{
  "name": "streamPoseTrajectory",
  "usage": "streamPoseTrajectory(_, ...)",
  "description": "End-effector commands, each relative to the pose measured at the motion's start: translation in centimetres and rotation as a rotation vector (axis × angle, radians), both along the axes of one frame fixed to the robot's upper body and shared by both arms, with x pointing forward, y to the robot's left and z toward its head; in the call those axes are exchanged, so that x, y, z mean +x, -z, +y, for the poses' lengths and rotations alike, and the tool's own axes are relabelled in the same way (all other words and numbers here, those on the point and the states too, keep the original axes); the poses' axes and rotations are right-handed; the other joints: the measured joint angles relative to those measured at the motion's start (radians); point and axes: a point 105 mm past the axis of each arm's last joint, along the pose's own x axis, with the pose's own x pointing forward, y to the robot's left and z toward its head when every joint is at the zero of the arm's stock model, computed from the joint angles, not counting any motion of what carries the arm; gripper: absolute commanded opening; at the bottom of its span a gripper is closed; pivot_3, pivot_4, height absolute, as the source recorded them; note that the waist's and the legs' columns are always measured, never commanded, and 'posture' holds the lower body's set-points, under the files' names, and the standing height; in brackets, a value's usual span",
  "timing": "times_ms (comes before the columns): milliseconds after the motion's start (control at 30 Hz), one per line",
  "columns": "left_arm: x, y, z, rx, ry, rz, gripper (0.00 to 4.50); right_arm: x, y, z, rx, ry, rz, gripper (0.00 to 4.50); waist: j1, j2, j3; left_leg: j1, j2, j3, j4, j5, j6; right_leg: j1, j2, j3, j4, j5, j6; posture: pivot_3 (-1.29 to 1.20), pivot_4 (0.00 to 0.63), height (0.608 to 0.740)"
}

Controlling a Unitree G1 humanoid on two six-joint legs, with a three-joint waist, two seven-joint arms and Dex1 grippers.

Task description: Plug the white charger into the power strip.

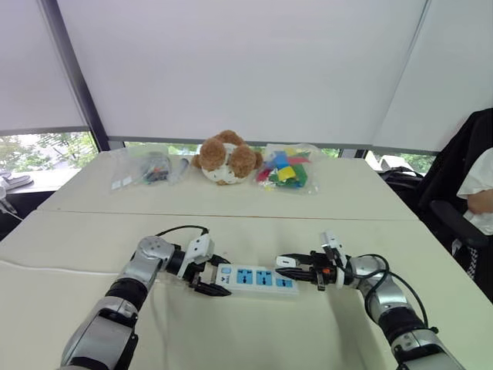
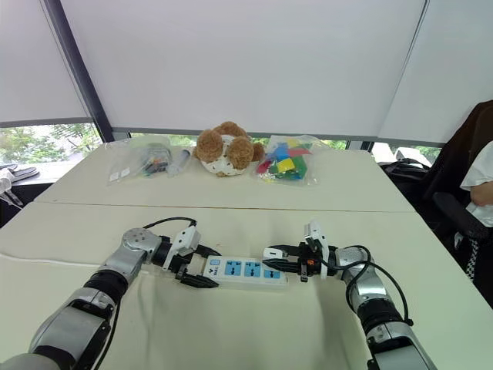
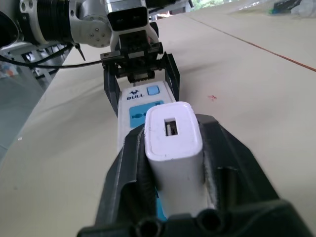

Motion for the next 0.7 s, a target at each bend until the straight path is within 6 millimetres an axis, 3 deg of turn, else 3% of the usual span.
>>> streamPoseTrajectory(33,-0.2,-0.1,-0.2,0.040,0.056,-0.022,3.03,-0.2,0.1,-1.4,-0.045,0.067,-0.001,2.68,-0.002,0.006,0.003,-0.002,0.000,0.001,0.000,0.000,0.000,-0.002,-0.001,0.001,0.000,0.000,0.000,0.00,0.150,0.739)
streamPoseTrajectory(167,0.1,-0.1,-0.1,0.034,0.036,-0.029,3.03,-0.9,-4.2,-1.8,0.015,0.108,-0.129,2.68,0.003,0.013,0.007,-0.017,-0.001,0.000,0.001,0.001,0.000,-0.016,0.000,0.000,0.002,0.002,0.004,0.00,0.150,0.739)
streamPoseTrajectory(300,0.8,-0.3,-0.1,0.016,-0.024,-0.064,3.03,-3.6,-6.8,-3.5,-0.010,0.165,-0.181,2.68,0.008,0.021,0.014,-0.020,-0.002,0.000,0.000,0.000,0.000,-0.018,0.000,0.000,0.002,0.002,0.005,0.00,0.150,0.739)
streamPoseTrajectory(400,1.5,-0.9,0.0,-0.025,-0.074,-0.091,4.46,-5.8,-7.8,-5.2,-0.044,0.227,-0.157,2.73,0.014,0.019,0.017,-0.019,-0.002,0.000,0.001,0.000,0.000,-0.018,0.001,0.000,0.001,0.002,0.005,0.00,0.150,0.739)
streamPoseTrajectory(567,2.2,-2.8,0.6,-0.125,-0.163,-0.116,4.46,-9.8,-8.4,-8.6,-0.120,0.350,-0.071,2.73,0.014,0.016,0.022,-0.024,-0.002,0.000,0.002,0.001,-0.001,-0.022,0.001,0.000,0.001,0.002,0.005,0.00,0.150,0.739)
streamPoseTrajectory(700,0.7,-3.4,2.4,-0.137,-0.215,-0.102,4.46,-11.5,-8.6,-9.8,-0.141,0.418,-0.010,2.73,-0.010,0.014,0.024,-0.030,-0.001,0.000,0.001,0.001,-0.002,-0.028,0.001,0.001,0.002,0.002,0.006,0.00,0.150,0.739)
